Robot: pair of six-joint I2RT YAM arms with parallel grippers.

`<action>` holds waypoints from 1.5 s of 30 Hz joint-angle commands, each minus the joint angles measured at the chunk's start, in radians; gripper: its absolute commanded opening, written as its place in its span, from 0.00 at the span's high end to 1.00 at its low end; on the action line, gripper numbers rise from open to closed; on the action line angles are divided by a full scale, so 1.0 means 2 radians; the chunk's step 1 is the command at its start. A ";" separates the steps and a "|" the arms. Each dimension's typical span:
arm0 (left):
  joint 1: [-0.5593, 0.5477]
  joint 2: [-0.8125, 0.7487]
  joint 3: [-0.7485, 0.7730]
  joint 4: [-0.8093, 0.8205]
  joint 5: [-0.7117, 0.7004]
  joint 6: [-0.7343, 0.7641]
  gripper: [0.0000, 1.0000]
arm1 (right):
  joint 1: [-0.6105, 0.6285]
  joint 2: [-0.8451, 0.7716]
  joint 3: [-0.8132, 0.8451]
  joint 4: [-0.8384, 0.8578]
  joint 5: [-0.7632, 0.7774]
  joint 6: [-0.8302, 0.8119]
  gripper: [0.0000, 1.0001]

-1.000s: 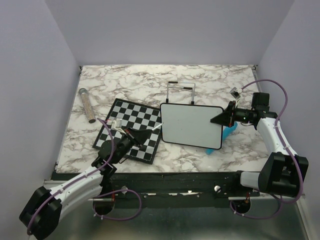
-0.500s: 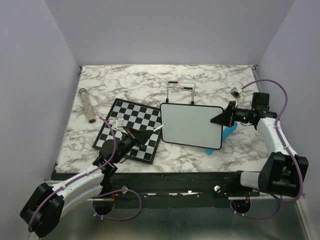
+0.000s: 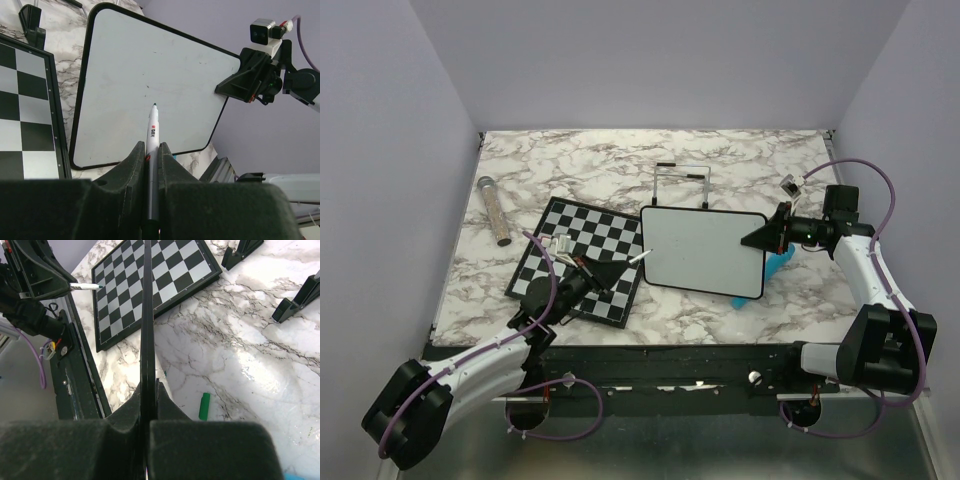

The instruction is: Write a sentence on the whiteboard

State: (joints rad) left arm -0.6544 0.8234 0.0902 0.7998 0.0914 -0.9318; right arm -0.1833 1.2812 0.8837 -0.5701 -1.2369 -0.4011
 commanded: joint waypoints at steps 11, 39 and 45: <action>0.002 0.007 0.026 0.012 0.015 0.007 1.00 | -0.001 0.004 0.003 0.015 0.037 -0.017 1.00; 0.002 -0.017 0.025 -0.018 0.000 0.018 1.00 | -0.001 0.002 0.003 0.015 0.036 -0.016 0.99; 0.002 -0.014 0.038 -0.029 -0.008 0.030 1.00 | -0.001 0.002 0.004 0.015 0.036 -0.016 0.99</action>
State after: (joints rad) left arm -0.6544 0.7986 0.1234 0.7589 0.0994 -0.9039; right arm -0.1833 1.2816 0.8837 -0.5697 -1.2369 -0.3992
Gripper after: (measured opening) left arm 0.185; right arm 0.063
